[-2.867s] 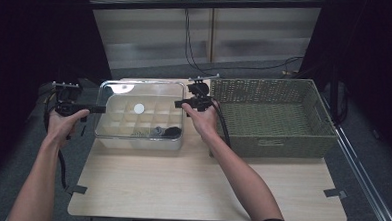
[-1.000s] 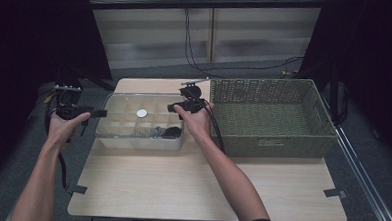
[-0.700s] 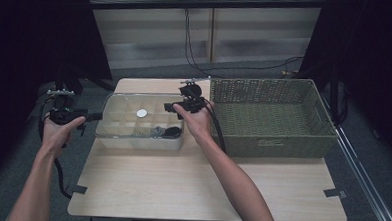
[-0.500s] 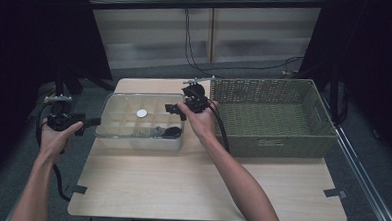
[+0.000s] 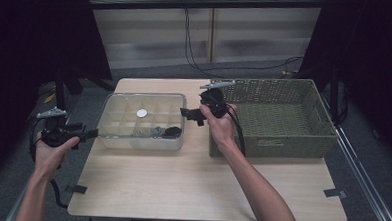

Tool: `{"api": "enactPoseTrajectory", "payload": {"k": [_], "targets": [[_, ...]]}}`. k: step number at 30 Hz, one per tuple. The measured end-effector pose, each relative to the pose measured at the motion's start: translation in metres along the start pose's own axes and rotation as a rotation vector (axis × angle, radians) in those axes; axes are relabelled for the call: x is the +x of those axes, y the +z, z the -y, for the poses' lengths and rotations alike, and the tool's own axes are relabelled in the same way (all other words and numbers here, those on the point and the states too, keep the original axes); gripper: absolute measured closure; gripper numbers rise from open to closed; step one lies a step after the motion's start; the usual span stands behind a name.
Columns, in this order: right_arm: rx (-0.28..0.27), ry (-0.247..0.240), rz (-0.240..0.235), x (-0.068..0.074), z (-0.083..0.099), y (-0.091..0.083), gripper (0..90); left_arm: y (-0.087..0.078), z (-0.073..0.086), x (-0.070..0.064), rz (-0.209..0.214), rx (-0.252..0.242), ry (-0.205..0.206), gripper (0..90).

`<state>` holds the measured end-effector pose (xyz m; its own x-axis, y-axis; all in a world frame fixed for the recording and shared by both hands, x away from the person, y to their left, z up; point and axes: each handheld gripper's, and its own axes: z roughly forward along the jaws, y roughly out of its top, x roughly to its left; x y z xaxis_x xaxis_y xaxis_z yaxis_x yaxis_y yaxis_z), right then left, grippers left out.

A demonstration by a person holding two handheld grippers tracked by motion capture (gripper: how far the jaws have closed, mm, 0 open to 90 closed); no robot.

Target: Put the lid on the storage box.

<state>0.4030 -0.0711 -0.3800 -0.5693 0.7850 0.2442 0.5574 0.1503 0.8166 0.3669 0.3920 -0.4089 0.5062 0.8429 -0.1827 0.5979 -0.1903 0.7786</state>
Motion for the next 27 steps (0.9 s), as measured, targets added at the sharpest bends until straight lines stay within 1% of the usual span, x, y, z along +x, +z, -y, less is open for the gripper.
{"api": "enactPoseTrajectory", "payload": {"k": [3, 6, 7, 9, 10, 11, 12, 14, 15, 16, 18, 20, 22, 25, 27], "targets": [[-0.012, -0.001, 0.003, -0.003, 0.005, -0.011, 13.5, -0.005, 0.002, -0.01, 0.001, -0.006, 0.015, 15.2], [-0.028, -0.004, -0.007, -0.007, 0.013, -0.021, 13.3, -0.009, 0.005, -0.019, 0.003, -0.017, 0.032, 15.2], [-0.031, -0.006, -0.01, -0.009, 0.016, -0.025, 13.3, -0.009, 0.007, -0.022, 0.01, -0.025, 0.029, 15.2], [-0.031, -0.004, -0.014, -0.011, 0.024, -0.031, 13.3, -0.008, 0.011, -0.029, -0.019, -0.006, 0.07, 15.1], [-0.032, 0.0, -0.016, -0.012, 0.028, -0.034, 13.2, -0.007, 0.013, -0.031, 0.004, -0.002, 0.072, 14.9], [-0.032, -0.003, -0.027, -0.013, 0.032, -0.037, 12.9, -0.006, 0.015, -0.034, 0.011, -0.003, 0.073, 15.0], [-0.031, -0.003, -0.025, -0.013, 0.036, -0.04, 12.7, -0.004, 0.017, -0.036, -0.006, 0.002, 0.084, 15.0], [-0.035, -0.003, -0.027, -0.014, 0.042, -0.046, 12.7, -0.001, 0.022, -0.04, 0.018, -0.003, 0.073, 14.8], [-0.039, -0.008, -0.029, -0.014, 0.045, -0.049, 12.7, 0.0, 0.025, -0.043, 0.016, 0.0, 0.074, 14.5], [-0.041, -0.012, -0.027, -0.014, 0.047, -0.052, 12.7, 0.001, 0.029, -0.046, 0.023, -0.001, 0.068, 14.3], [-0.046, -0.016, -0.031, -0.015, 0.051, -0.058, 12.7, 0.003, 0.034, -0.051, 0.023, -0.006, 0.049, 13.9], [-0.049, -0.018, -0.02, -0.017, 0.056, -0.064, 12.7, 0.004, 0.04, -0.056, 0.049, 0.002, 0.027, 13.5], [-0.059, -0.001, -0.026, -0.021, 0.062, -0.071, 12.3, 0.005, 0.044, -0.062, 0.05, 0.006, 0.038, 13.4], [-0.067, 0.007, -0.02, -0.025, 0.071, -0.079, 12.1, 0.004, 0.049, -0.071, 0.049, 0.006, 0.056, 12.9], [-0.074, 0.014, -0.014, -0.027, 0.077, -0.086, 12.0, 0.003, 0.051, -0.076, 0.045, -0.003, 0.065, 12.0]]}}
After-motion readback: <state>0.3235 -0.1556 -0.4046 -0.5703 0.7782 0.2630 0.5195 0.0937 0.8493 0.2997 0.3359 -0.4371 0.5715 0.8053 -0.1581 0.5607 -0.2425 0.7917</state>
